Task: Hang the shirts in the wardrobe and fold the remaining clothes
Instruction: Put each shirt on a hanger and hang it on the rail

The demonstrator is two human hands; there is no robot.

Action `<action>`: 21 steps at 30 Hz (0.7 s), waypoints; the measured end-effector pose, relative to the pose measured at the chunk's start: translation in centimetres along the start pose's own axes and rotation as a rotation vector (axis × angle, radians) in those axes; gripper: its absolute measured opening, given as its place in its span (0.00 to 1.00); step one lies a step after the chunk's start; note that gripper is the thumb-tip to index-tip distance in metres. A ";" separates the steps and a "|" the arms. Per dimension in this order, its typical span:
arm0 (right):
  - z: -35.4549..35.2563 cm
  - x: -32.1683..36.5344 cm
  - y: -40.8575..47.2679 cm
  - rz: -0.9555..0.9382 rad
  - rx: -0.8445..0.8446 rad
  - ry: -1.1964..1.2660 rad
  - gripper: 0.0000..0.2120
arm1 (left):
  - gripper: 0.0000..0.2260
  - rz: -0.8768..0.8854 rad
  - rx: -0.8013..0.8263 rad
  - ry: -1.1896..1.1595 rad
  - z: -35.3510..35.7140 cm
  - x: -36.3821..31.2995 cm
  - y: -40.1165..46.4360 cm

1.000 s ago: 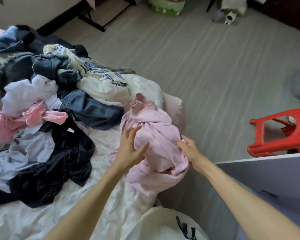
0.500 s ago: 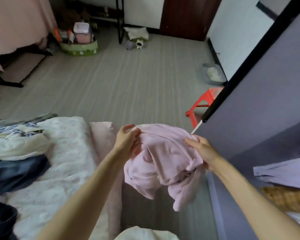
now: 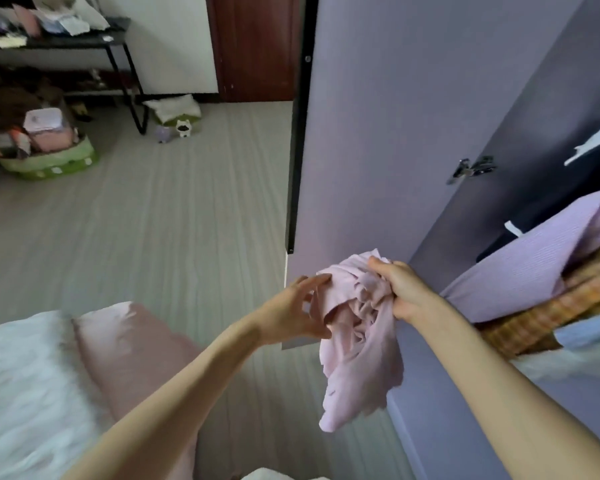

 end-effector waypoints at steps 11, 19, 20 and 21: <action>-10.1 3.8 -4.6 -0.098 -0.210 -0.315 0.06 | 0.08 0.181 -0.289 -0.093 -3.2 -7.6 8.8; -10.1 5.6 -8.1 -0.411 -0.223 -0.872 0.10 | 0.10 0.038 0.194 -0.157 -0.4 -5.4 9.1; -9.7 5.8 -8.4 -0.445 -0.229 -0.947 0.14 | 0.17 0.013 0.240 -0.093 0.2 -4.4 9.3; -9.3 6.1 -8.6 -0.480 -0.229 -1.001 0.15 | 0.25 0.002 0.287 -0.034 0.8 -3.4 9.4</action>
Point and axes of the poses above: each hand's wrist, its own y-axis towards the middle knuckle, its own z-axis out of the palm, x = y × z, the point moved 4 cm from there along y, towards the middle knuckle, and after that the axes turned 4 degrees about z, right-handed, at the moved point
